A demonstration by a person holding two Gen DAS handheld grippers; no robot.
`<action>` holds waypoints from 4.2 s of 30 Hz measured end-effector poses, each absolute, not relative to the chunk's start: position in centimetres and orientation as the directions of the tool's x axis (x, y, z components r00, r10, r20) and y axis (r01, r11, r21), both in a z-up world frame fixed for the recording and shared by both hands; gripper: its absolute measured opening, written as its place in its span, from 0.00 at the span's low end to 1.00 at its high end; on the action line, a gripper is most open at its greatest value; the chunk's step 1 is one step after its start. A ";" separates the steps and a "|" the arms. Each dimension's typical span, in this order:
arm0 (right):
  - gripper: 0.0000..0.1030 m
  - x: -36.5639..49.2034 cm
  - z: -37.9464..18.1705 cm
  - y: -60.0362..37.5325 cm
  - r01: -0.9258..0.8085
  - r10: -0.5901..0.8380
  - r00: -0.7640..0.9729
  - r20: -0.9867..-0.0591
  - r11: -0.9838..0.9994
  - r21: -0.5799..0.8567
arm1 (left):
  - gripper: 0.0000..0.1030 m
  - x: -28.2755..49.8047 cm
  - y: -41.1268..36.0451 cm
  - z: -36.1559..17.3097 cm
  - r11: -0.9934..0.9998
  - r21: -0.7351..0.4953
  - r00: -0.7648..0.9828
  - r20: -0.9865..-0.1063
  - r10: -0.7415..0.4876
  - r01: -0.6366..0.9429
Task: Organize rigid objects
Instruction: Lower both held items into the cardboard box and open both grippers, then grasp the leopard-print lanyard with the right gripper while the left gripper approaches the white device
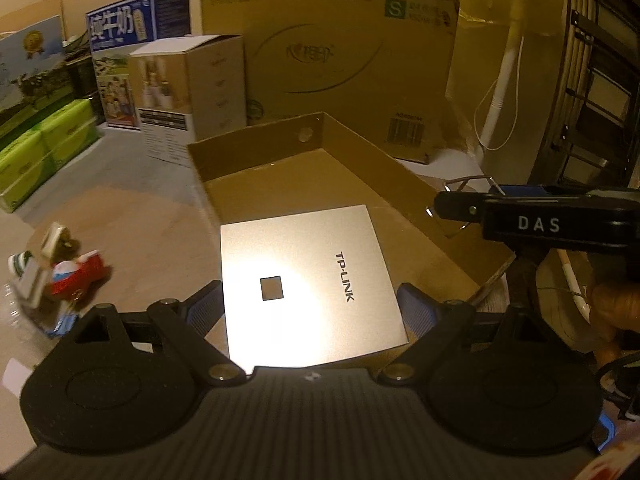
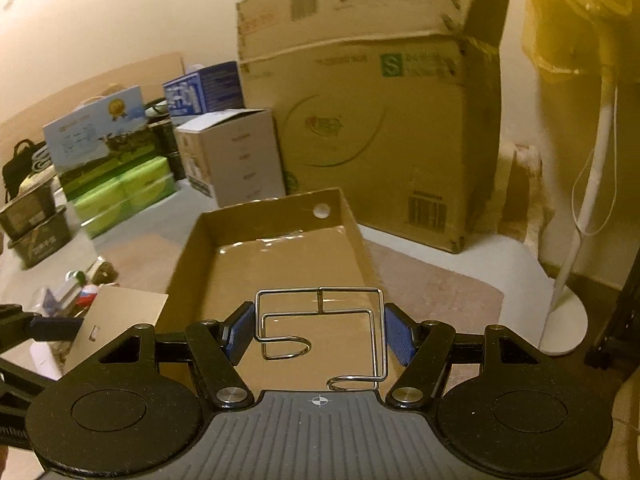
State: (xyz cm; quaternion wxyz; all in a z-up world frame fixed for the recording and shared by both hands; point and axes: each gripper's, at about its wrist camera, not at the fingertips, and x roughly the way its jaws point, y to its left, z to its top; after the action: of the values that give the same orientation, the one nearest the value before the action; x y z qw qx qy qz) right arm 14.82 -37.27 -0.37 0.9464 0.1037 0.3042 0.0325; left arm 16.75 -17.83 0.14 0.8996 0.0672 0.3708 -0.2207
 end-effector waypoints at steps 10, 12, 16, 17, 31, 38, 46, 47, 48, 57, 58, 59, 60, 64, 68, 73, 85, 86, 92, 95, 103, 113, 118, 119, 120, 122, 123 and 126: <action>0.66 16.2 -2.5 -39.0 0.031 0.142 0.791 -0.595 0.962 0.270 | 0.89 18.5 -19.7 -1.6 0.886 -0.076 0.601 -0.708 -0.371 0.458; 0.66 16.2 -2.5 -39.2 0.034 0.143 0.791 -0.595 0.960 0.276 | 0.94 18.3 -19.8 -1.6 0.887 -0.067 0.609 -0.703 -0.367 0.458; 0.66 16.1 -2.6 -39.1 0.033 0.147 0.790 -0.595 0.959 0.281 | 0.94 17.7 -19.0 -1.1 0.892 -0.047 0.628 -0.694 -0.353 0.450; 0.66 16.1 -2.6 -39.0 0.031 0.149 0.789 -0.596 0.959 0.282 | 0.94 17.5 -18.7 -0.9 0.895 -0.046 0.633 -0.690 -0.350 0.444; 0.73 15.7 -2.4 -37.5 0.010 0.170 0.798 -0.578 0.955 0.295 | 0.93 15.5 -13.7 0.2 0.929 -0.049 0.676 -0.672 -0.302 0.367; 0.76 13.4 -1.7 -36.6 0.008 0.167 0.806 -0.568 0.956 0.293 | 0.91 14.0 -11.5 0.4 0.941 -0.060 0.689 -0.666 -0.285 0.332; 0.76 10.5 -0.1 -33.4 -0.044 0.205 0.816 -0.541 0.954 0.295 | 0.90 11.3 -7.9 1.0 0.959 -0.067 0.710 -0.659 -0.250 0.275; 0.76 10.2 0.1 -32.8 -0.055 0.212 0.817 -0.536 0.954 0.293 | 0.90 10.9 -7.3 1.1 0.962 -0.064 0.713 -0.658 -0.242 0.267; 0.76 10.0 0.2 -32.3 -0.065 0.220 0.817 -0.533 0.954 0.293 | 0.90 10.5 -6.7 1.1 0.965 -0.061 0.717 -0.658 -0.232 0.256; 0.76 8.5 0.7 -26.8 -0.166 0.303 0.795 -0.526 0.942 0.292 | 0.90 8.1 -0.3 1.3 0.991 -0.031 0.740 -0.662 -0.118 0.130; 0.76 8.4 0.7 -26.2 -0.177 0.311 0.791 -0.527 0.940 0.291 | 0.90 8.0 0.3 1.3 0.993 -0.030 0.741 -0.663 -0.108 0.117; 0.76 8.4 0.7 -25.7 -0.186 0.319 0.787 -0.528 0.939 0.289 | 0.90 7.8 1.0 1.2 0.994 -0.027 0.741 -0.664 -0.095 0.102; 0.76 8.4 0.7 -25.2 -0.195 0.325 0.784 -0.529 0.938 0.286 | 0.90 7.6 1.6 1.2 0.996 -0.025 0.741 -0.666 -0.083 0.090; 0.76 8.4 0.4 -23.3 -0.230 0.349 0.771 -0.533 0.933 0.279 | 0.90 7.2 3.7 0.9 0.999 -0.013 0.739 -0.673 -0.043 0.046; 0.76 8.8 0.2 -21.5 -0.262 0.368 0.759 -0.537 0.928 0.266 | 0.90 7.1 5.2 0.5 1.000 -0.011 0.735 -0.678 -0.018 0.014; 0.76 9.6 -0.5 -19.4 -0.302 0.393 0.742 -0.543 0.919 0.252 | 0.90 7.7 6.4 -0.2 1.000 -0.012 0.729 -0.685 -0.004 -0.006; 0.76 13.3 -3.1 -14.7 -0.417 0.456 0.684 -0.569 0.885 0.207 | 0.90 10.6 8.3 -2.2 0.999 -0.027 0.710 -0.704 -0.002 -0.024; 0.76 13.6 -3.3 -14.4 -0.429 0.463 0.676 -0.573 0.880 0.204 | 0.90 10.9 8.4 -2.4 0.999 -0.027 0.708 -0.706 -0.002 -0.024; 0.76 16.0 -4.9 -12.4 -0.501 0.493 0.629 -0.601 0.848 0.171 | 0.90 12.8 9.3 -3.5 0.999 -0.029 0.694 -0.720 0.002 -0.032; 0.75 17.4 -5.6 -11.5 -0.531 0.508 0.607 -0.611 0.831 0.162 | 0.90 13.6 9.6 -4.0 0.999 -0.030 0.691 -0.723 0.003 -0.035; 0.65 20.5 -7.4 -9.2 -0.602 0.551 0.550 -0.628 0.782 0.158 | 0.90 15.3 10.4 -5.1 0.998 -0.053 0.682 -0.731 -0.010 -0.042; 0.47 22.6 -8.7 -7.3 -0.663 0.588 0.509 -0.629 0.734 0.150 | 0.90 15.9 11.0 -6.0 0.995 -0.084 0.672 -0.740 -0.025 -0.055; 0.38 22.5 -8.9 -7.6 -0.661 0.588 0.498 -0.638 0.733 0.160 | 0.90 15.7 10.7 -6.1 0.994 -0.092 0.673 -0.739 -0.033 -0.052; 0.38 22.3 -8.9 -7.7 -0.661 0.586 0.496 -0.641 0.733 0.159 | 0.90 15.7 10.7 -6.0 0.994 -0.094 0.672 -0.739 -0.034 -0.053; 0.37 22.0 -8.9 -7.9 -0.662 0.585 0.495 -0.643 0.733 0.157 | 0.90 15.7 10.7 -6.0 0.994 -0.097 0.672 -0.739 -0.036 -0.053; 0.37 21.4 -8.7 -8.2 -0.664 0.578 0.492 -0.651 0.733 0.149 | 0.90 15.5 10.7 -5.9 0.993 -0.103 0.675 -0.736 -0.040 -0.054; 0.37 21.0 -8.6 -8.3 -0.665 0.577 0.489 -0.654 0.732 0.148 | 0.90 15.4 10.6 -5.9 0.993 -0.106 0.676 -0.736 -0.042 -0.054; 0.37 19.3 -8.5 -9.2 -0.651 0.576 0.477 -0.664 0.739 0.174 | 0.90 15.2 10.3 -5.8 0.992 -0.113 0.675 -0.736 -0.048 -0.053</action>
State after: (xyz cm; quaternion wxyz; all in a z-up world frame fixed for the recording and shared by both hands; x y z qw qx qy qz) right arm 19.34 -9.21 -8.53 0.8578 -0.0512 0.3658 0.3575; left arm 15.22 10.32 -5.84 0.9131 -0.0627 0.4030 0.0014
